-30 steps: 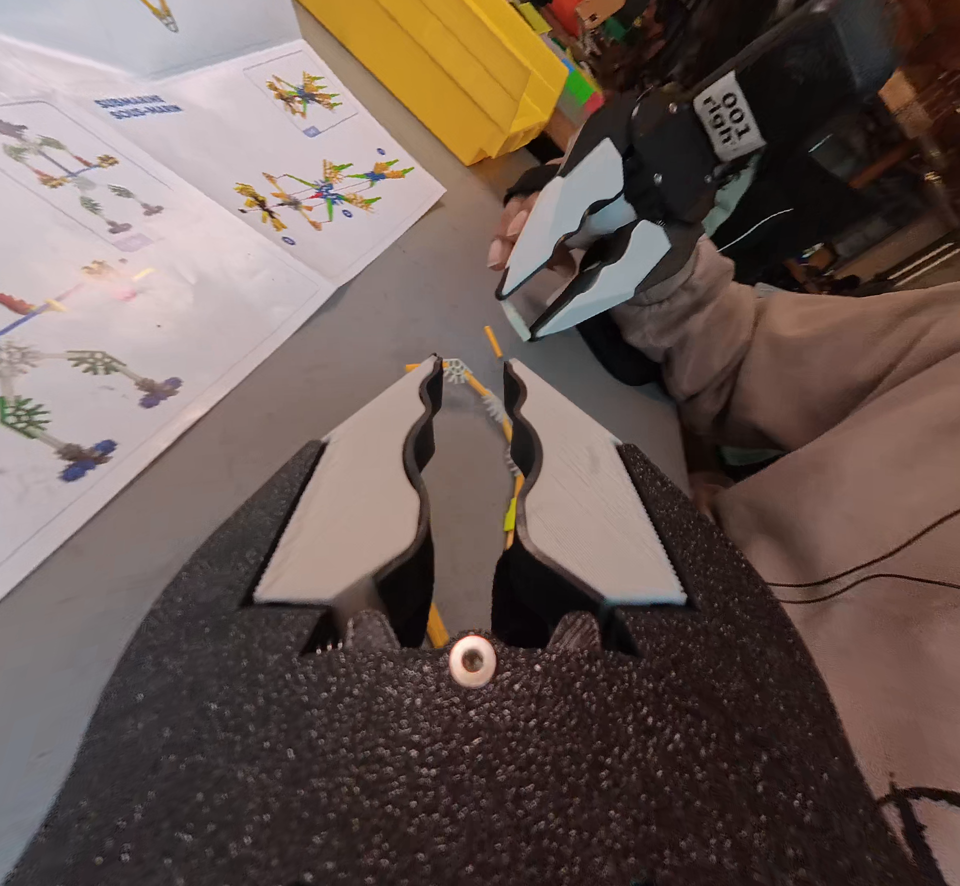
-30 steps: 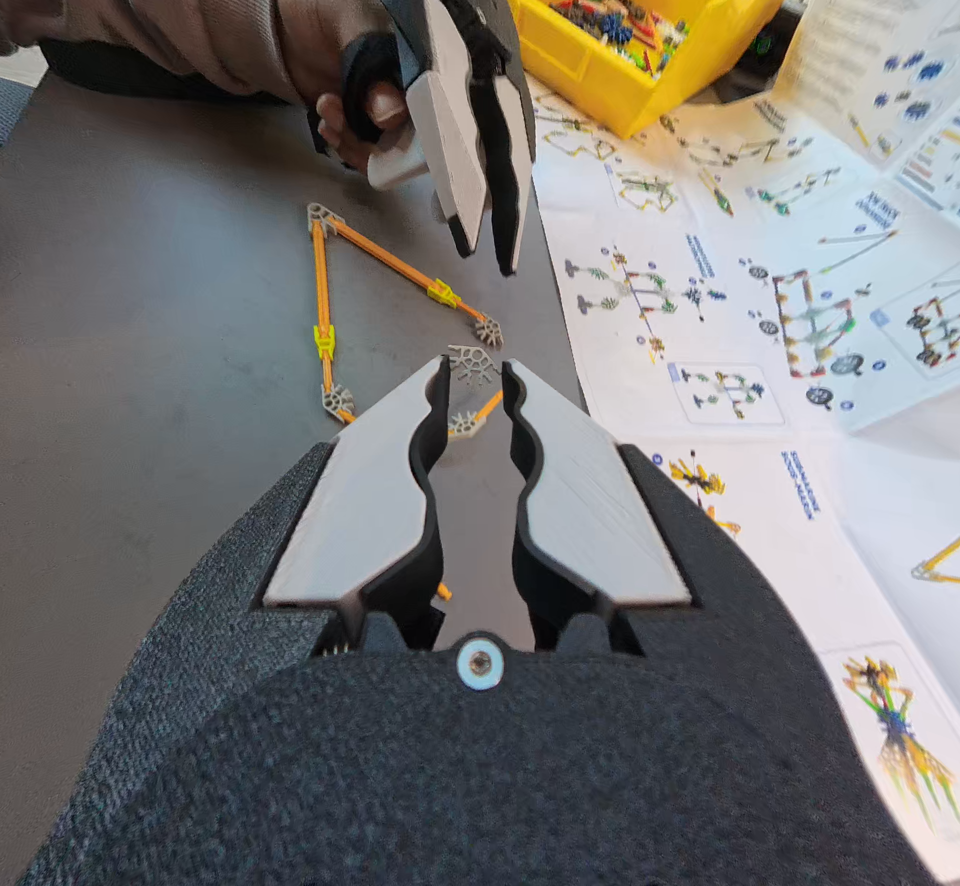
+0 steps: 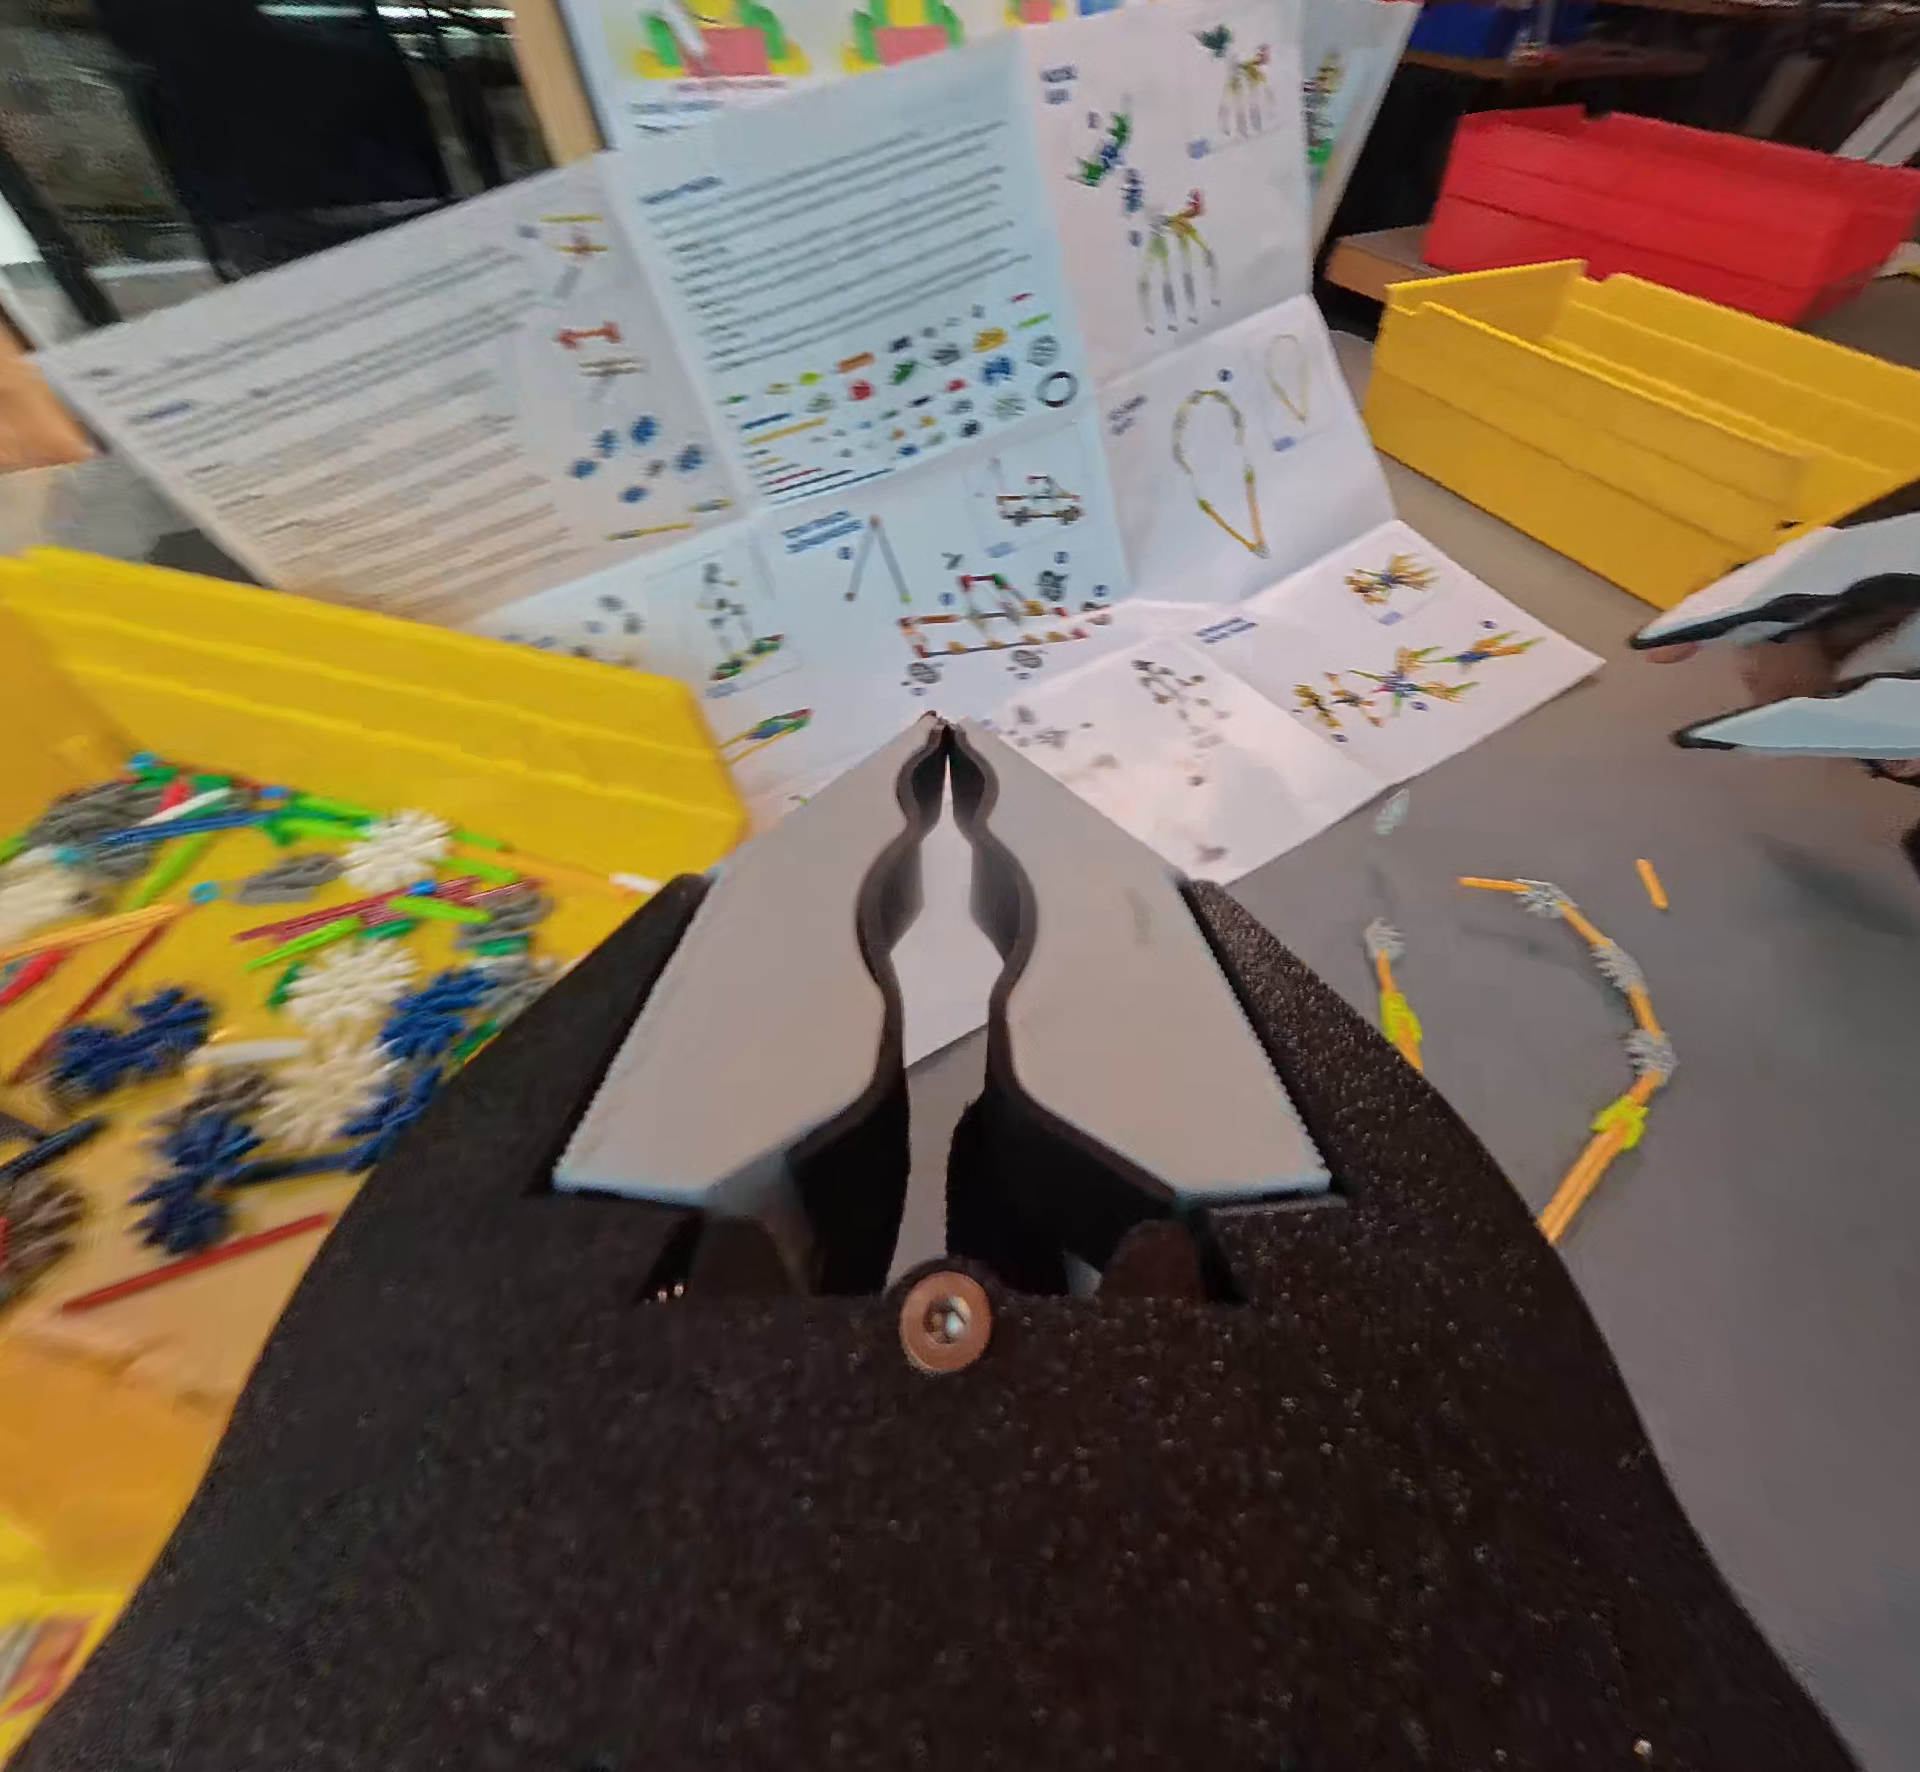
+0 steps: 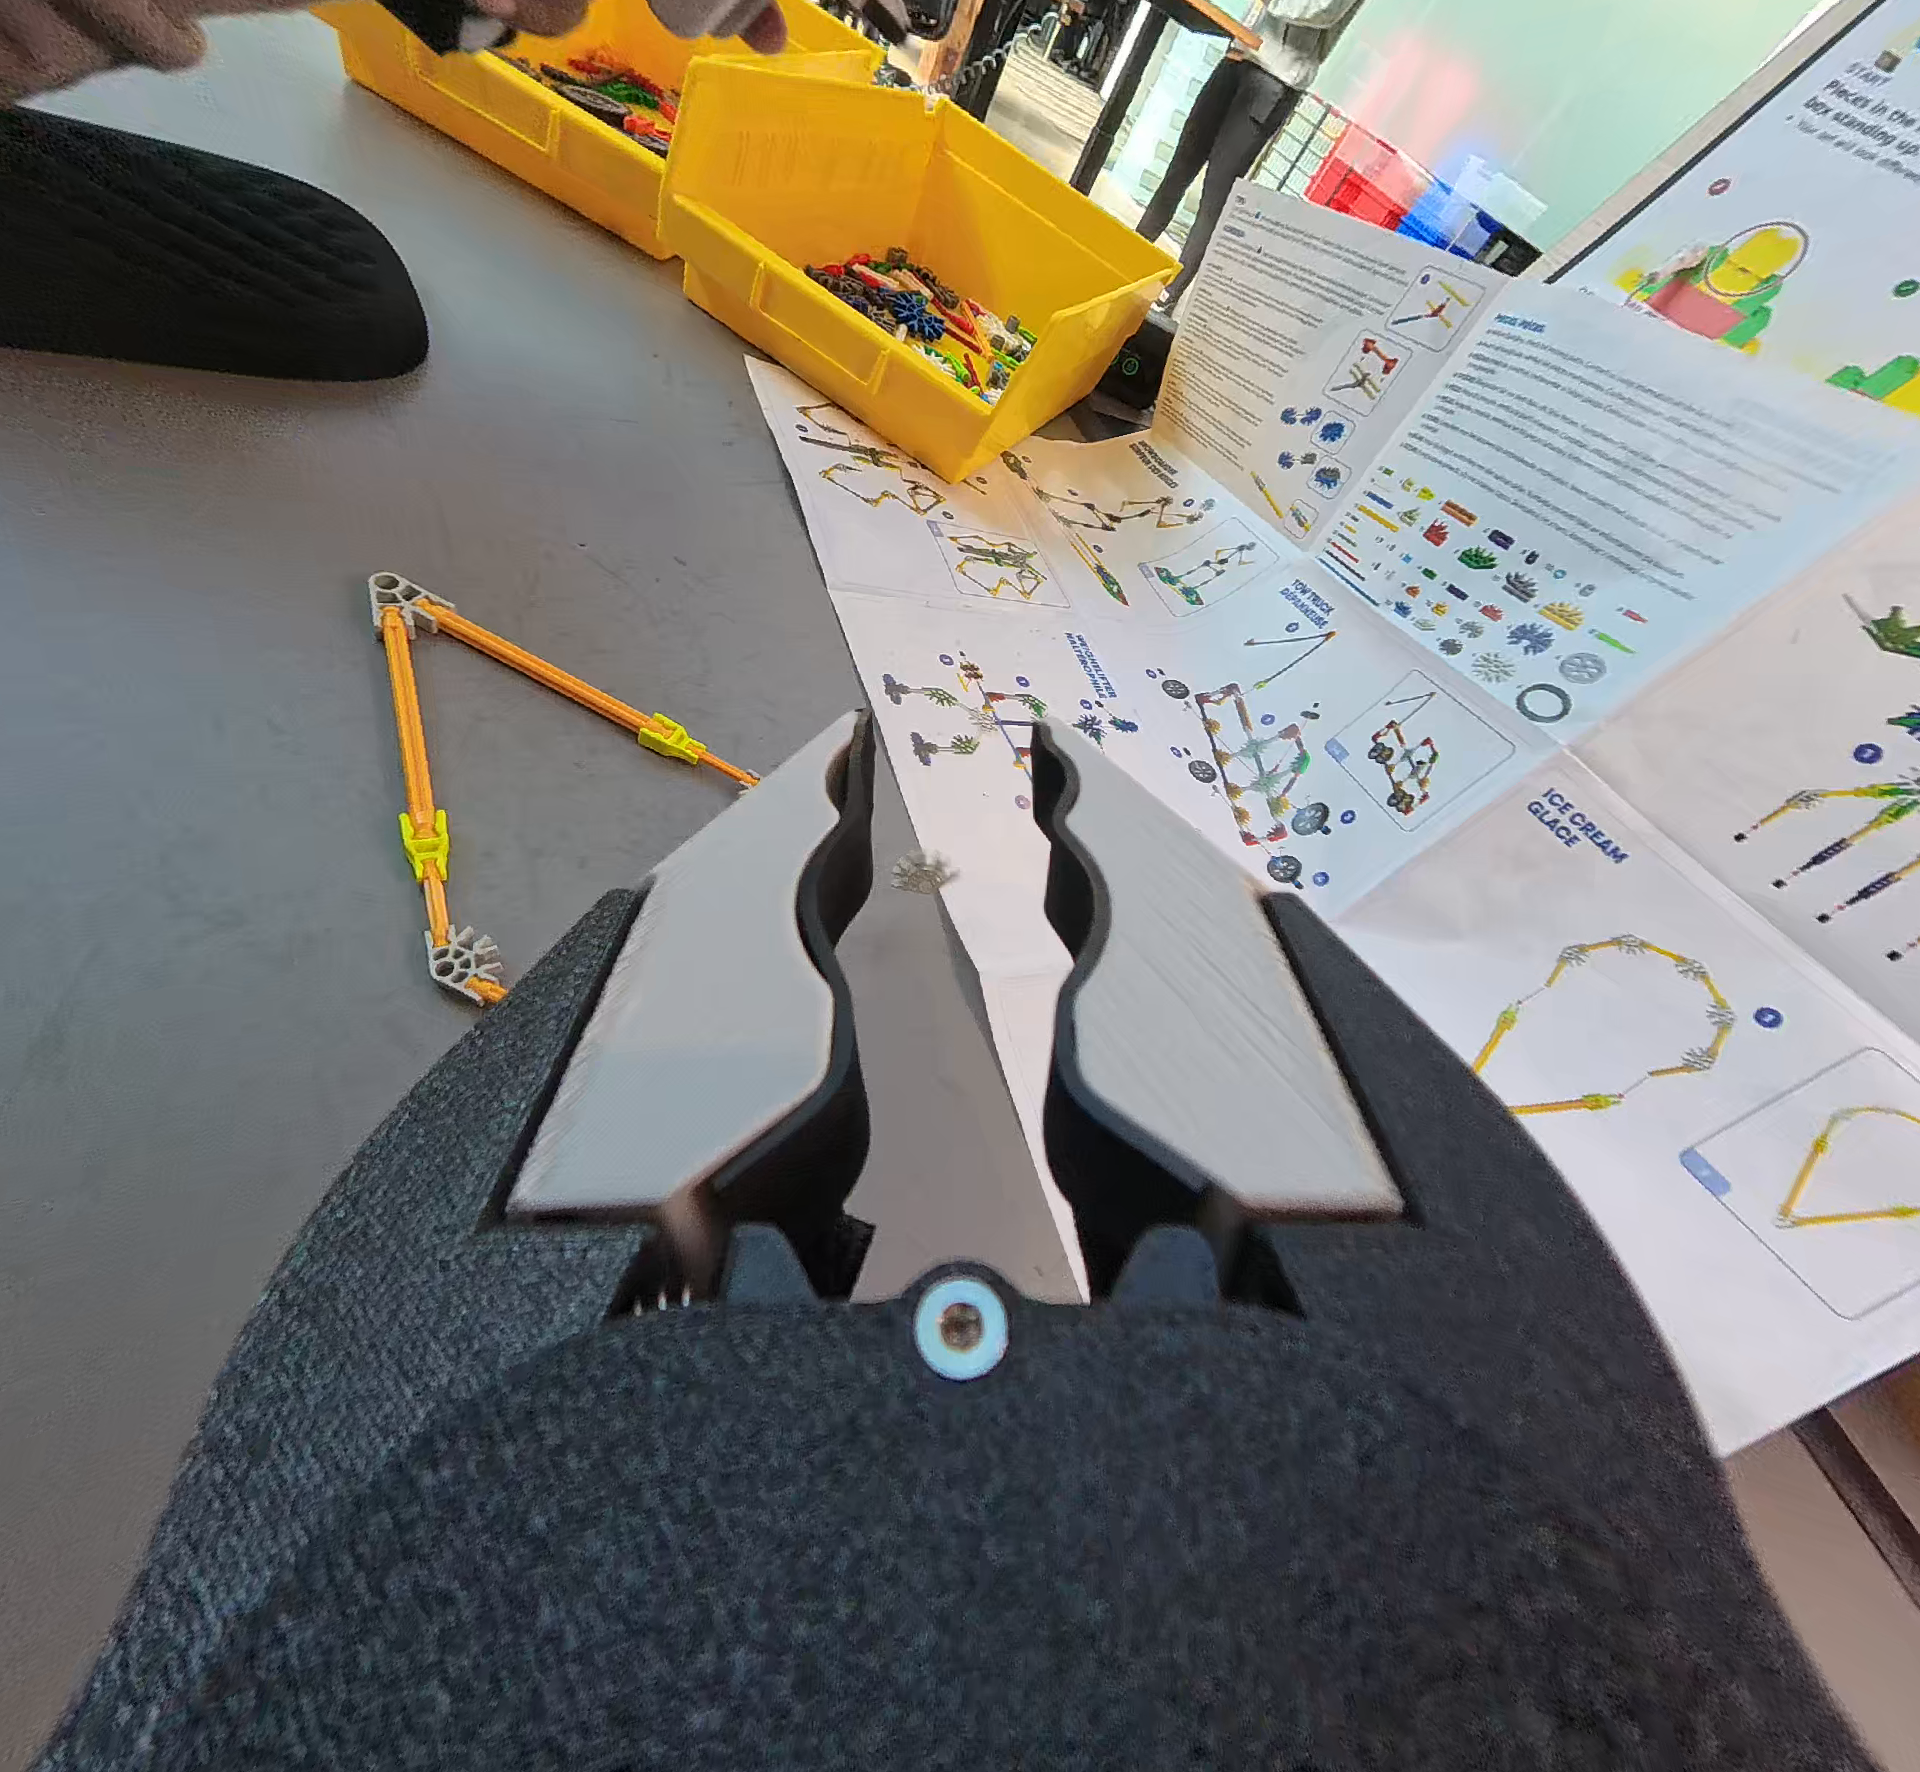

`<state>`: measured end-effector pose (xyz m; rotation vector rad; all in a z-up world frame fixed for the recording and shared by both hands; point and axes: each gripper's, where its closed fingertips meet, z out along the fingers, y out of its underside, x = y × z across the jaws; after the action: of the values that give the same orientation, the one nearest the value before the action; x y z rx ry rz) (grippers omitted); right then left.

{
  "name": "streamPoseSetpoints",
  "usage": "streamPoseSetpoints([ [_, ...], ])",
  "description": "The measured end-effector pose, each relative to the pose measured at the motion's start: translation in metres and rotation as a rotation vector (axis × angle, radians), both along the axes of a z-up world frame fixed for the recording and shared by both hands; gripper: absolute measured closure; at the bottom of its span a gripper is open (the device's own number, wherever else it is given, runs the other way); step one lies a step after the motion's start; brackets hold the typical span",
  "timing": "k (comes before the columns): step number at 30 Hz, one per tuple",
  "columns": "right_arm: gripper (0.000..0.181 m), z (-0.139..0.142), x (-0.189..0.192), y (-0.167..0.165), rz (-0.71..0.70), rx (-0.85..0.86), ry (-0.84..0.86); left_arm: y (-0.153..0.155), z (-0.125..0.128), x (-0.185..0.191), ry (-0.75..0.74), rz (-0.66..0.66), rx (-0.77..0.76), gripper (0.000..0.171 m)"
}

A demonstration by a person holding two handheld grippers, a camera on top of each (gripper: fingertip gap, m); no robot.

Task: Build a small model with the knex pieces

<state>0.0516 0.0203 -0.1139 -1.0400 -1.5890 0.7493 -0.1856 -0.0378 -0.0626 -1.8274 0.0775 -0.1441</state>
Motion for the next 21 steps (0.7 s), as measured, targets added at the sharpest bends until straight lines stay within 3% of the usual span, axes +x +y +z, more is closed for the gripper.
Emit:
streamPoseSetpoints([
  [5,0.153,0.003,0.003,0.007,-0.038,0.017,-0.003,-0.083,0.009,-0.137,0.085,0.394,-0.112,0.171],
  [10,0.154,0.001,0.002,0.008,-0.043,-0.003,-0.008,-0.16,-0.038,-0.242,0.116,0.632,-0.447,0.171],
  [16,0.157,-0.006,0.002,0.015,-0.048,-0.104,-0.003,-0.187,-0.079,-0.273,0.089,0.633,-0.639,0.171],
  [21,0.157,-0.007,0.004,0.026,-0.055,-0.249,0.027,-0.187,-0.086,-0.29,0.079,0.652,-0.68,0.171],
])
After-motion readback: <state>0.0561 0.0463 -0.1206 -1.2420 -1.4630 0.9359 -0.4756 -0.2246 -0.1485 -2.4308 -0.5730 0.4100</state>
